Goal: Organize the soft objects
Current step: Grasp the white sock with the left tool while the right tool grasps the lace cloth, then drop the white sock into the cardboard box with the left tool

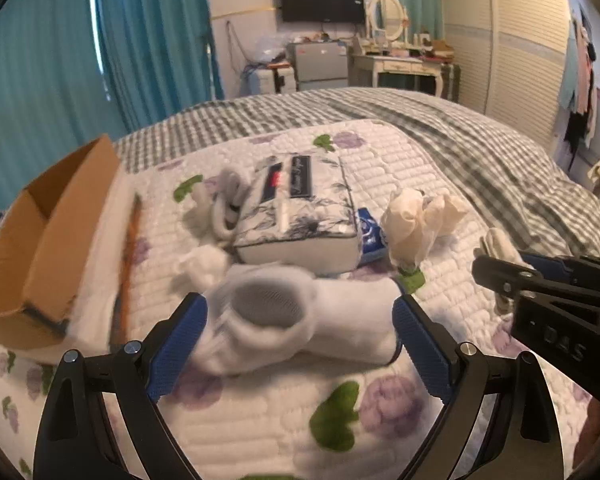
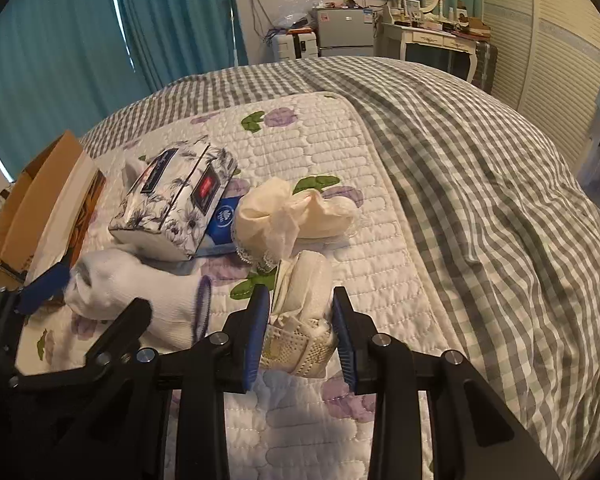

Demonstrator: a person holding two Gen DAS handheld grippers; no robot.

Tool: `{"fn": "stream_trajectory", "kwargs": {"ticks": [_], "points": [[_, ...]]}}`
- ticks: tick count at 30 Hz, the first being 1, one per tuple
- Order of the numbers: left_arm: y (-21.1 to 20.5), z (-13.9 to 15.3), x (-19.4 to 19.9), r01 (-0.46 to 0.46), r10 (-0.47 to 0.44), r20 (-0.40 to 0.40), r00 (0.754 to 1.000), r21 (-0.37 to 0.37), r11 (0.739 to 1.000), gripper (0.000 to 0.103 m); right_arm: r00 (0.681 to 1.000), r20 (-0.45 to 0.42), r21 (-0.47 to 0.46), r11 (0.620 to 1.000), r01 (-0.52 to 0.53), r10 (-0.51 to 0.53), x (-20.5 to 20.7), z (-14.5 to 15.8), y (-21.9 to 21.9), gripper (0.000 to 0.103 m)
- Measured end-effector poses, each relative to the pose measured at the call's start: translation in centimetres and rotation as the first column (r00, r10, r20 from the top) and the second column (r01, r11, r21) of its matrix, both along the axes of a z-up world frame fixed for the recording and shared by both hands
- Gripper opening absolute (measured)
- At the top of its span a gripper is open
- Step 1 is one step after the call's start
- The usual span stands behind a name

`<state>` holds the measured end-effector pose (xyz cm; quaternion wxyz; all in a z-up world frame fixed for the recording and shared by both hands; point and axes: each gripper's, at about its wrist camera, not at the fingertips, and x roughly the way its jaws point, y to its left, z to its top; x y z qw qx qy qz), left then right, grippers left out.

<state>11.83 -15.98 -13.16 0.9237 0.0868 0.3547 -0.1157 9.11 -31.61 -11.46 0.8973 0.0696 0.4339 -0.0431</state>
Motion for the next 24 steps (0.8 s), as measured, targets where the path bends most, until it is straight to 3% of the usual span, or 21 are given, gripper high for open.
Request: {"fn": "stream_trajectory", "kwargs": {"ticks": [7,11,13,17,24], "points": [[-1.6,-2.7,1.2,0.003,-0.007,0.024,1.0,0.167,0.986,0.095,1.0,-0.005,0.01,1.0,-0.006,0.006,0.1,-0.4,0.0,0.031],[-1.5,-3.0,1.0,-0.004,0.001,0.016,1.0,0.207,0.978,0.095,1.0,0.005,0.016,1.0,-0.019,0.019,-0.2,0.1,0.2,0.031],[-1.0,-3.0,0.9,-0.011,0.011,0.005,1.0,0.196,0.98,0.095,1.0,0.012,0.018,0.999,-0.027,0.026,-0.4,0.3,0.3,0.031],[0.5,-2.5,0.4,-0.025,0.027,-0.01,1.0,0.146,0.989,0.075,0.999,0.018,0.032,0.999,-0.037,0.036,-0.9,0.8,0.5,0.031],[3.0,-0.7,-1.9,-0.03,0.032,-0.021,0.999,0.064,0.997,0.055,0.998,0.044,0.05,0.997,-0.056,0.054,-2.1,2.4,1.0,0.031]]}}
